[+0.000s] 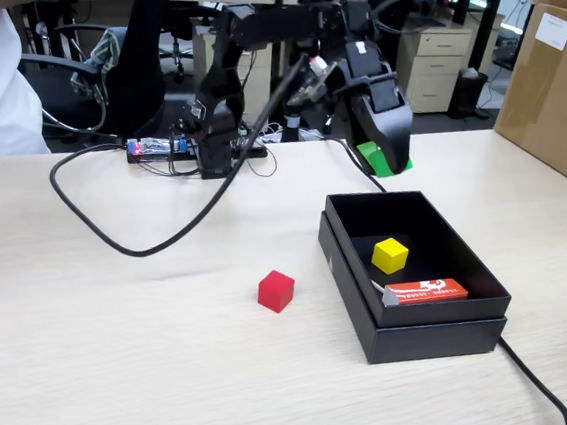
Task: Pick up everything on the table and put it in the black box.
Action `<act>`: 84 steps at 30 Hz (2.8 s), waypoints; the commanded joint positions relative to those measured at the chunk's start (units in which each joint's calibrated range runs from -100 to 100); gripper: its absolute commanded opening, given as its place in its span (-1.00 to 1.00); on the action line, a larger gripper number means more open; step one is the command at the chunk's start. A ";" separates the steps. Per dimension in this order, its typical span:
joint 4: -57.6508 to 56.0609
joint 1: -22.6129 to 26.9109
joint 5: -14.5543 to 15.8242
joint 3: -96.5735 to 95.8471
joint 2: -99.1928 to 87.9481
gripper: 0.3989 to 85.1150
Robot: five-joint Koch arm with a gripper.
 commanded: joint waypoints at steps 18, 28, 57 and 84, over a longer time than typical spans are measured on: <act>-2.06 -0.39 2.05 0.28 17.27 -0.14; -2.06 -1.95 1.07 4.91 4.42 0.08; -1.97 -14.60 -2.20 -7.06 10.15 0.15; -1.97 -14.55 -2.15 7.90 30.81 0.05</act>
